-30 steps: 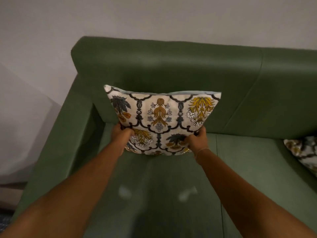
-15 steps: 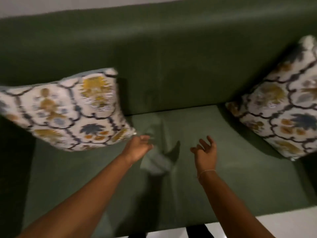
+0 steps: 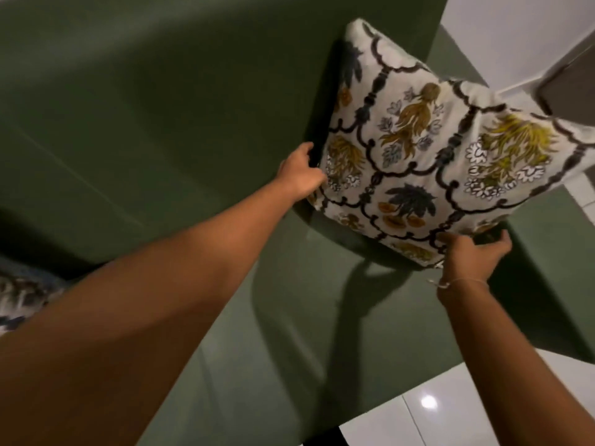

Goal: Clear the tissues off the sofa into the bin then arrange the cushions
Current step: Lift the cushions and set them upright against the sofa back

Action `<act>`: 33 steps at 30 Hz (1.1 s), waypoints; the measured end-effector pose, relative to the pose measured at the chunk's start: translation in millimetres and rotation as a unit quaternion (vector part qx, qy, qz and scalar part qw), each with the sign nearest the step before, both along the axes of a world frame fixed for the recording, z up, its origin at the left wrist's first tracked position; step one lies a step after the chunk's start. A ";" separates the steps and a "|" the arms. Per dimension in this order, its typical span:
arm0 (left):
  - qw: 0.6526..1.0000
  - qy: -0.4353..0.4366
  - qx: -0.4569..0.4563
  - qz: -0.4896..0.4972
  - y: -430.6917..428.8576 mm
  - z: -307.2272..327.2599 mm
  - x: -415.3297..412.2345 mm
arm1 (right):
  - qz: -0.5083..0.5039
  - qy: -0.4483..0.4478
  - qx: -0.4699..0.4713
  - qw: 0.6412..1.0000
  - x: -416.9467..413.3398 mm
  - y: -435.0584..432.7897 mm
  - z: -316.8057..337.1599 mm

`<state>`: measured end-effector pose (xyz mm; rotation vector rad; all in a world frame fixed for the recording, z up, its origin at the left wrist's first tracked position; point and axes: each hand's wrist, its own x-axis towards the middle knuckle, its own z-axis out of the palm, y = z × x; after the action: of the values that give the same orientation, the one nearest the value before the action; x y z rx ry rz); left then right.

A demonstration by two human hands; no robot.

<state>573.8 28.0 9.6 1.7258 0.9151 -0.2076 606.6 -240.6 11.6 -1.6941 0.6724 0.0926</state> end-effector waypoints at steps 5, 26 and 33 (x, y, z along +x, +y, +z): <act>0.999 -0.001 -0.040 0.020 -17.2 -0.5 37.8 | 0.072 0.052 0.058 0.994 33.8 -14.1 -7.1; 0.896 -0.087 -0.021 0.435 -3.7 8.4 -164.8 | 0.383 -0.019 0.065 0.921 4.7 131.3 10.5; 0.919 -0.050 0.000 0.391 7.9 -17.5 -159.8 | 0.356 -0.010 0.007 0.935 2.4 139.7 -9.8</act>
<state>414.0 35.8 -7.8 1.2328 1.4454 0.4068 609.0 -100.9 1.8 -1.8488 0.0111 0.5870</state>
